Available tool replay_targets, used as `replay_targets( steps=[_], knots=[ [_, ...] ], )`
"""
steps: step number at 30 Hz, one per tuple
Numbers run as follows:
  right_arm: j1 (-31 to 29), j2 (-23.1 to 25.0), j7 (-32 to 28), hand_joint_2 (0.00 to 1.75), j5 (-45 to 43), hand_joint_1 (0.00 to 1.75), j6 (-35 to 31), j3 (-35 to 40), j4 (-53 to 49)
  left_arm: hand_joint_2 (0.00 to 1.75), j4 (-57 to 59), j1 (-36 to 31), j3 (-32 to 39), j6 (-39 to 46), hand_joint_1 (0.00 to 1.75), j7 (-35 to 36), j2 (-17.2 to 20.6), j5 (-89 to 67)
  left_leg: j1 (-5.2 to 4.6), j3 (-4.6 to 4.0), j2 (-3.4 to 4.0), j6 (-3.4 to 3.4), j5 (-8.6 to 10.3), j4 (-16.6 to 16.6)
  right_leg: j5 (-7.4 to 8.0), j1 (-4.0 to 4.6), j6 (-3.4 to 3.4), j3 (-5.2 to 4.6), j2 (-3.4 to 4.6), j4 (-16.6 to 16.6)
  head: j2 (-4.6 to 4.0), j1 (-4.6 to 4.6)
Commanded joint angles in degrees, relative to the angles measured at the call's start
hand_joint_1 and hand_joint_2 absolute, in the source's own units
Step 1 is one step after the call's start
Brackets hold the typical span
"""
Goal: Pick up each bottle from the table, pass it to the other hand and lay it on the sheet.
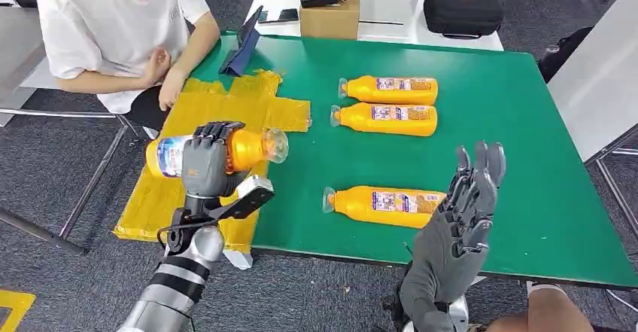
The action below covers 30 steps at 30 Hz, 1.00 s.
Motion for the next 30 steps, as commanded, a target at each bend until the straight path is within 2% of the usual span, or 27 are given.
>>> replay_targets(
  steps=[1,4,15,16,19,20,22,23,24,29,30],
  knots=[
    [-3.0,-0.4,-0.2,0.00,-3.2,0.00,3.8,-1.1,5.0,1.75,25.3,-10.0,-1.9,-2.8,1.75,-2.1,3.9,0.5,0.04,0.33,0.11,-0.09,-0.03,-0.1,-0.01,0.06,-0.13,0.30,0.04,-0.1,0.00,-0.02],
    [-3.2,0.2,-0.2,0.00,-4.4,0.00,5.2,-1.7,6.2,1.75,30.4,-11.6,-3.3,-4.6,1.75,1.1,4.6,-2.8,0.04,0.29,0.09,-0.08,-0.04,-0.1,-0.03,0.05,-0.11,0.27,0.02,-0.1,0.00,-0.02],
    [-3.3,0.8,-0.2,0.00,-5.5,0.00,6.1,-1.9,7.2,1.75,35.4,-12.9,-3.4,-4.8,1.71,2.7,5.5,-4.5,0.03,0.12,0.12,-0.06,-0.02,0.0,0.00,0.03,-0.07,0.09,0.06,0.0,-0.02,0.00],
    [-3.3,0.8,-0.2,0.00,-5.7,0.00,6.2,-1.8,7.3,1.75,36.4,-12.9,-3.4,-5.0,1.57,3.0,5.8,-4.7,0.08,0.28,0.15,-0.10,-0.08,0.0,-0.05,0.09,-0.13,0.26,0.07,-0.1,0.00,0.00],
    [-3.3,0.7,-0.2,0.00,-6.3,0.00,6.3,-1.9,7.6,1.75,37.7,-12.7,-2.3,-5.7,1.40,1.5,5.7,-3.1,0.07,0.29,0.23,-0.10,-0.08,0.0,-0.03,0.09,-0.13,0.24,0.15,-0.1,0.00,-0.02],
    [-3.3,0.7,-0.2,0.00,-6.3,0.00,6.3,-1.9,7.6,1.75,37.7,-12.7,-2.3,-5.7,1.40,1.5,5.7,-3.1,0.04,0.21,0.20,-0.08,-0.05,0.0,-0.02,0.04,-0.10,0.16,0.12,0.0,0.00,-0.02],
    [-3.6,0.4,-0.2,0.00,-7.4,0.00,6.7,-2.0,7.8,1.75,38.2,-12.5,-3.5,-6.5,0.28,1.3,6.2,-4.9,0.07,0.19,0.17,-0.09,-0.06,0.0,-0.03,0.08,-0.11,0.16,0.08,0.0,0.00,-0.02],
    [-4.2,0.0,-0.2,0.00,-8.8,0.00,6.3,-1.7,7.9,1.75,39.0,-12.5,-5.6,-7.9,0.23,2.3,7.1,-8.1,0.03,0.12,0.13,-0.06,-0.03,0.0,-0.02,0.04,-0.08,0.08,0.06,0.0,0.00,0.00],
    [-4.5,-0.1,-0.2,0.00,-9.1,0.00,6.1,-1.6,8.1,1.75,39.4,-12.4,-5.0,-9.0,0.03,2.4,7.0,-7.4,0.09,0.30,0.23,-0.11,-0.11,0.0,-0.05,0.10,-0.14,0.26,0.13,0.0,0.00,0.00],
    [-5.5,0.2,-0.2,0.00,-10.2,0.00,6.5,-2.3,9.0,1.75,41.4,-13.1,-1.8,-23.1,0.00,1.1,6.2,-2.2,0.07,0.20,0.19,-0.08,-0.06,0.0,-0.02,0.07,-0.10,0.18,0.11,0.0,0.00,-0.02],
    [-5.6,0.6,-0.2,0.00,-11.0,0.00,7.3,-3.3,9.5,1.75,42.0,-13.3,-1.8,-28.3,0.00,1.5,6.2,-1.7,0.09,0.32,0.19,-0.11,-0.11,0.0,-0.07,0.10,-0.15,0.31,0.10,0.0,0.00,0.00]
  ],
)
